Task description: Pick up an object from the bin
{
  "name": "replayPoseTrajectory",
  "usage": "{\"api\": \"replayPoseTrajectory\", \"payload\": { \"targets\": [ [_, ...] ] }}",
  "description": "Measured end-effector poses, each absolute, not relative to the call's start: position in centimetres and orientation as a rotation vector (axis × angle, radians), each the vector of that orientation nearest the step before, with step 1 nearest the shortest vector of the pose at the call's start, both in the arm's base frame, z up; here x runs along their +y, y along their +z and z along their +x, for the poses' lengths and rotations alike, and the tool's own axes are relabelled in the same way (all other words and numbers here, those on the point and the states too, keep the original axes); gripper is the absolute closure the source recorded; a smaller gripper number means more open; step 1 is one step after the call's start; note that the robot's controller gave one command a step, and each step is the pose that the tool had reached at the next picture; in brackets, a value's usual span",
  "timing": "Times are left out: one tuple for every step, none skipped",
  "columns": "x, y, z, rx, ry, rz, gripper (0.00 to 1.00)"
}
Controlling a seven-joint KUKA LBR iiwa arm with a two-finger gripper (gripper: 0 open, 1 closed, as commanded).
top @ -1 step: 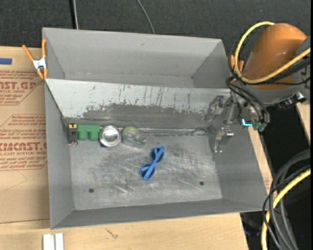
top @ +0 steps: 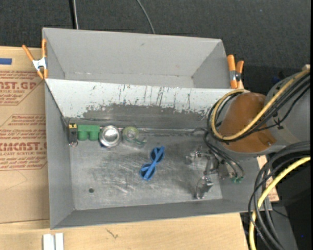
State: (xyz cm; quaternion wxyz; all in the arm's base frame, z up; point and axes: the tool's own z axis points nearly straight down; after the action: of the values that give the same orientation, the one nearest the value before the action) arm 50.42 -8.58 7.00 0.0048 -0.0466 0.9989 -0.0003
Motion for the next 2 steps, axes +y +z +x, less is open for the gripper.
{"api": "replayPoseTrajectory", "payload": {
  "targets": [
    [-0.9,7.4,48.6,3.1,-0.004,-0.339,0.0],
    [6.1,12.2,55.3,3.085,0.004,-0.529,0.0]
  ]
}}
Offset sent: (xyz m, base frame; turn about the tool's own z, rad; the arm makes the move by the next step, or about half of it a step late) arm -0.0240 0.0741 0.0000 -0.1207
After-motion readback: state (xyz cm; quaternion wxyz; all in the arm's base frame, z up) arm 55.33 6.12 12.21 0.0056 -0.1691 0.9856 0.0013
